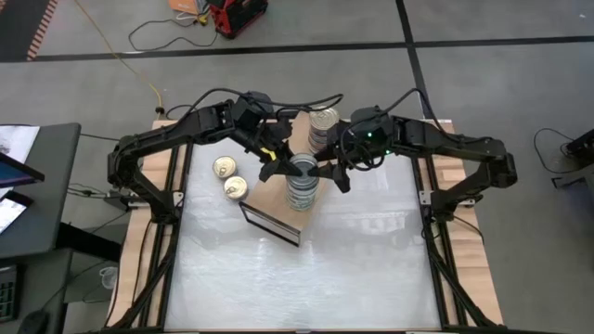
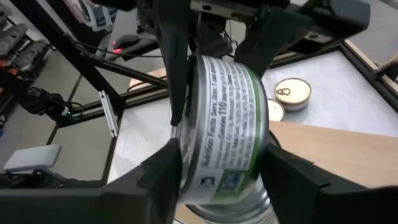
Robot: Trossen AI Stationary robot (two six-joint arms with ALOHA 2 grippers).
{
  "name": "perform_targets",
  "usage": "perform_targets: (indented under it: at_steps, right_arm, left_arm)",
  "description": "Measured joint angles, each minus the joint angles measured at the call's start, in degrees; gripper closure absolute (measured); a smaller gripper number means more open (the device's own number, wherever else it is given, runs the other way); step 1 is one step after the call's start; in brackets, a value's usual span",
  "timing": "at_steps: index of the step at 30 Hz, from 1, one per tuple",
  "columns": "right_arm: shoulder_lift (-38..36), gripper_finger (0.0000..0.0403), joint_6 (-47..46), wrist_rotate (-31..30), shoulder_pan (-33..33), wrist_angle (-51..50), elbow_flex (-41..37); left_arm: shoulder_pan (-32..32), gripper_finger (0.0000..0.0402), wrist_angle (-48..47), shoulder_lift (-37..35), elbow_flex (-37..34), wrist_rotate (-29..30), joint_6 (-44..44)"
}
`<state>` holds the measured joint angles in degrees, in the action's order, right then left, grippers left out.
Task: Stack canned seafood by type on shelf
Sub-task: Stack the green tuna can on top of the other green tuna can
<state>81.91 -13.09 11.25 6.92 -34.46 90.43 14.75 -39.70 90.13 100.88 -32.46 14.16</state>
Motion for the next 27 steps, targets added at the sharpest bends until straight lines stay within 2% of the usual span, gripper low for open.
perform_targets:
  at_steps: [5,10,16,21,24,27]
  right_arm:
    - [-0.04,0.0239,-0.05,0.00,-0.02,-0.01,0.00]
    - [-0.04,0.0240,0.48,-0.04,-0.13,-0.11,0.00]
    - [-0.09,0.0214,0.28,0.02,-0.15,-1.27,0.02]
    - [-0.04,0.0238,-1.00,1.07,-0.15,-1.27,0.02]
    - [-0.04,0.0240,-2.41,2.51,0.06,-1.28,0.04]
    - [-0.04,0.0223,-4.34,3.79,0.62,-2.09,0.77]
  left_arm:
    - [-0.34,0.0223,0.26,0.00,0.00,0.19,-2.75]
    - [-0.61,0.0172,0.07,-0.38,-0.02,0.55,-7.30]
    - [-0.59,0.0118,0.11,-2.54,-0.02,4.74,-17.04]
    - [-0.93,0.0107,0.43,-7.14,-0.01,14.31,-26.36]
    - [-1.42,0.0107,0.65,-9.04,0.00,15.13,-28.33]
    - [-1.73,0.0107,0.65,-10.12,-0.01,15.21,-27.58]
